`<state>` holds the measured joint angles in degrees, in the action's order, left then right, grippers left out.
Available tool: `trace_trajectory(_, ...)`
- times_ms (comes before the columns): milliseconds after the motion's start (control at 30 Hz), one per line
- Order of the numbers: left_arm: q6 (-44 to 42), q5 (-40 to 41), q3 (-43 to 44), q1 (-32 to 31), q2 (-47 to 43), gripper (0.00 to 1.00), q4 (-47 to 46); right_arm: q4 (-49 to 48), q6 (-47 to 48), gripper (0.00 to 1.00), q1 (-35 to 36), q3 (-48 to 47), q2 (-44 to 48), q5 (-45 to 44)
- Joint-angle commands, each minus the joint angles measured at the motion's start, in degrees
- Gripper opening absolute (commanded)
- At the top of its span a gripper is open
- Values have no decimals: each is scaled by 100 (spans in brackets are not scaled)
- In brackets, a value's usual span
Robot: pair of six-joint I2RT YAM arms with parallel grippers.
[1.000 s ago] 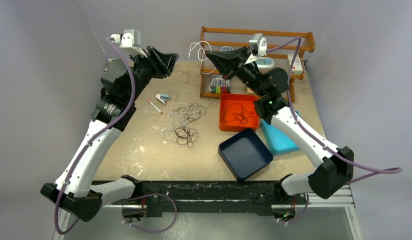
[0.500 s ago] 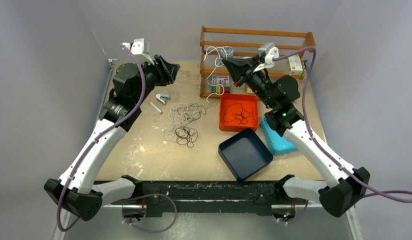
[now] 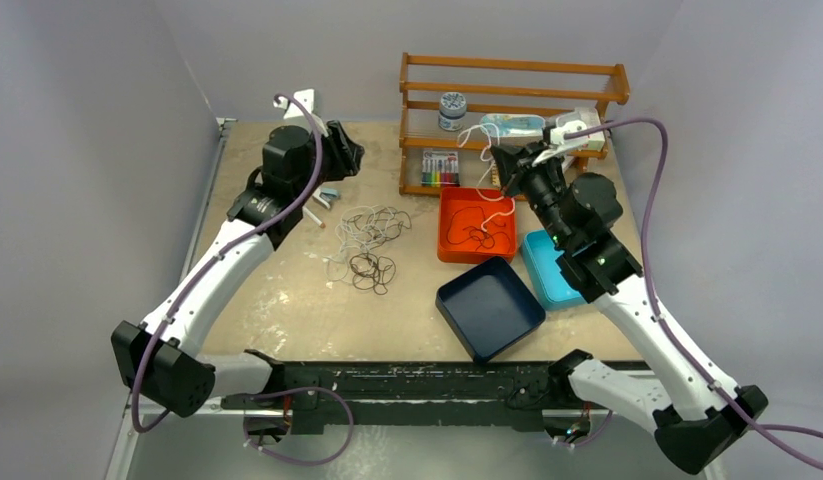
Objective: Untangle the cables
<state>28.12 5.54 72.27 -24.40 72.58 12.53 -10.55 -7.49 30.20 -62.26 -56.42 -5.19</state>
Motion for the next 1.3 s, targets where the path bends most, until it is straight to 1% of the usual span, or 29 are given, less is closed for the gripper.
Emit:
trace_trajectory(0,131,254,85,15,117,45,-117,638,-141,0,-34,205,328,-913)
trace_trajectory(67,148,300,136,15,202,45,-62,808,-233,0,-36,271,399,-992)
trace_trajectory(133,172,330,170,9,269,45,-19,1128,-319,0,-37,287,438,-841)
trace_trajectory(400,194,420,170,14,389,44,29,1655,-720,0,-36,852,1013,340)
trace_trajectory(500,206,424,184,15,445,44,20,1867,-922,0,-31,1058,1200,593)
trace_trajectory(633,219,369,220,14,494,43,27,2139,-1268,0,-34,1266,1375,529)
trace_trajectory(1000,286,375,171,15,541,43,19,2915,-2758,0,-39,1762,1626,360)
trace_trajectory(1167,269,351,150,15,565,42,46,3434,-3209,0,-33,1970,1427,318)
trace_trajectory(1267,273,332,130,15,582,42,82,3546,-3318,0,-36,2087,1167,367)
